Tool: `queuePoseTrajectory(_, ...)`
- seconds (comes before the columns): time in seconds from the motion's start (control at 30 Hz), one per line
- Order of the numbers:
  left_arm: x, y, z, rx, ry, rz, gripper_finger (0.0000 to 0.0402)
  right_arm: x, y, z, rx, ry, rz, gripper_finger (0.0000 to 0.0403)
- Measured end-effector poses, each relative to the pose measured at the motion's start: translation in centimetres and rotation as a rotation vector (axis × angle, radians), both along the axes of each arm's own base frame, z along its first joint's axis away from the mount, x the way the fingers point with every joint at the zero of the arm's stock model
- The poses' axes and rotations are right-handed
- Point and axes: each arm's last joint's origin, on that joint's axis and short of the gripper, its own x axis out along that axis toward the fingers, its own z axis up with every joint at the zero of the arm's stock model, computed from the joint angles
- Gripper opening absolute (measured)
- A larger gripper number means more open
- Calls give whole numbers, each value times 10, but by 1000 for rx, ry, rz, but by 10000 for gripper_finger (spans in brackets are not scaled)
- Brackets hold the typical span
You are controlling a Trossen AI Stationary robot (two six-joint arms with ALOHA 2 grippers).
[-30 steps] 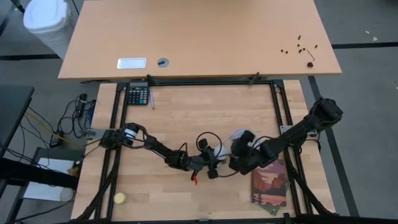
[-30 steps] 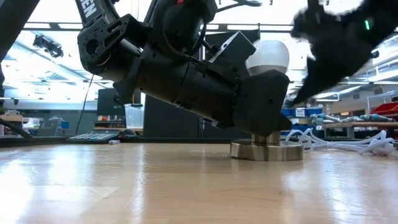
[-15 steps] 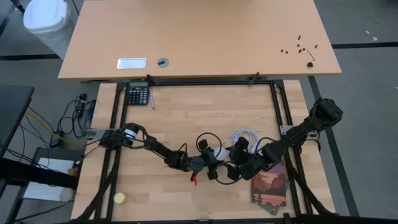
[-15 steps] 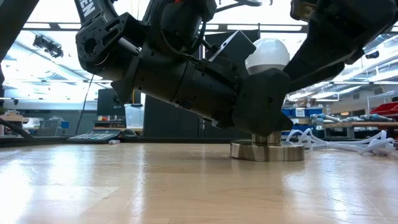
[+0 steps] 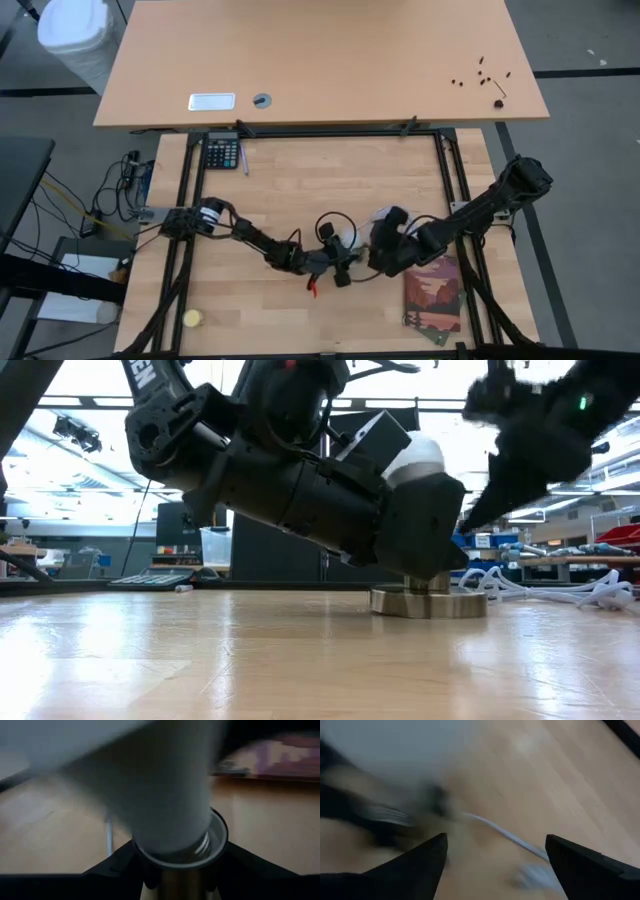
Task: Screw lightbulb
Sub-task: Remove the lightbulb from the lamp socket
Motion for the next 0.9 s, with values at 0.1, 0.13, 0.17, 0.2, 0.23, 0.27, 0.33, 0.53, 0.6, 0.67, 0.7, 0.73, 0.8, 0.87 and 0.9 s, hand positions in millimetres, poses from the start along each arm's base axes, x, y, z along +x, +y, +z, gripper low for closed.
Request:
queuePoseTrajectory(0.1,-1,-3,0,-2,1,-19,198,-12,-6,-2,17,50,-104,346)
queuePoseTrajectory(0.13,-1,-3,0,-2,1,-21,198,-14,-5,0,31,44,-113,346)
queuePoseTrajectory(0.17,0,-2,0,-3,1,-20,198,-14,-3,0,51,39,-104,346)
queuePoseTrajectory(0.2,0,-2,0,-3,0,-18,198,-13,1,0,71,34,-80,346)
queuePoseTrajectory(0.23,0,-2,0,-2,0,-17,198,-12,5,0,84,25,-50,346)
queuePoseTrajectory(0.27,0,-1,0,-2,0,-15,198,-10,8,2,92,2,-23,346)
queuePoseTrajectory(0.33,0,-1,0,-1,0,-14,198,-7,14,5,107,-42,14,346)
queuePoseTrajectory(0.53,0,-2,0,-1,0,-14,198,3,19,8,156,-141,25,346)
queuePoseTrajectory(0.6,0,-2,0,-1,0,-12,198,6,21,6,168,-162,24,346)
queuePoseTrajectory(0.67,0,-2,0,4,2,-13,198,9,22,3,167,-161,30,346)
queuePoseTrajectory(0.7,0,-2,0,8,3,-14,198,11,23,1,171,-165,30,346)
queuePoseTrajectory(0.73,0,-2,0,8,3,-13,198,13,24,-1,175,-167,33,346)
queuePoseTrajectory(0.8,0,-1,0,9,3,-13,198,15,23,-7,161,-144,40,346)
queuePoseTrajectory(0.87,0,-1,0,10,2,0,198,15,22,-15,142,-100,39,346)
queuePoseTrajectory(0.9,-1,-1,0,9,5,19,198,15,21,-19,130,-79,32,346)
